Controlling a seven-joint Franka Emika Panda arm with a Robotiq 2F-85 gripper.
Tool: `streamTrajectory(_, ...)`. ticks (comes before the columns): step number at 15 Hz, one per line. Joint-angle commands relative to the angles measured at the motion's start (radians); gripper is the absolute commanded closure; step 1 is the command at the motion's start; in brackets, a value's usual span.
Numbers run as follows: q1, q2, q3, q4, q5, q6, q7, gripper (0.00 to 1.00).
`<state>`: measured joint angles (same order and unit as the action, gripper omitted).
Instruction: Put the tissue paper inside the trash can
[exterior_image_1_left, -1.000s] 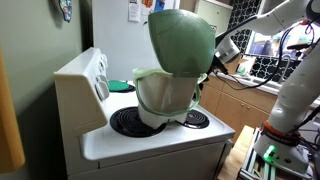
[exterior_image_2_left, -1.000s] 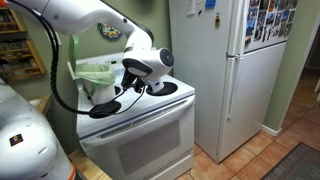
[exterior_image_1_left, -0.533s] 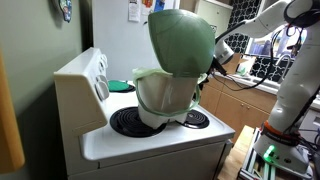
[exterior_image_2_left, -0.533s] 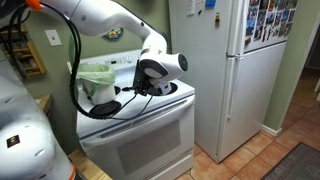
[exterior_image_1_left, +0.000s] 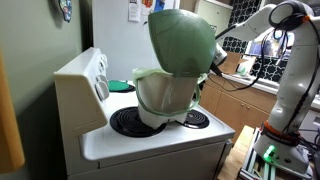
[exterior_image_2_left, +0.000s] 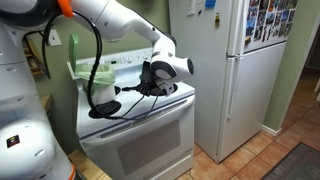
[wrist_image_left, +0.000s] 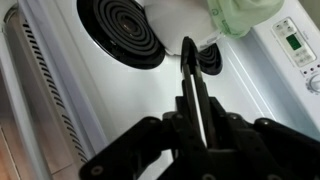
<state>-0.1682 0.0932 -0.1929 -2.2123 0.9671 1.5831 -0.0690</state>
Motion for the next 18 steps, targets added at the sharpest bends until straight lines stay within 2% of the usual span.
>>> streamTrajectory(1,-0.009,0.055,0.006,0.072,-0.028,-0.085,-0.029,0.93)
streamTrajectory(4,-0.008,0.096,0.012,0.119,-0.033,-0.134,-0.033,0.93)
streamTrajectory(9,-0.005,0.159,0.017,0.169,-0.011,-0.108,0.002,0.93)
streamTrajectory(13,0.014,0.192,0.027,0.187,0.019,-0.002,0.035,0.93)
streamTrajectory(18,0.044,0.237,0.045,0.242,-0.014,0.148,0.103,0.93)
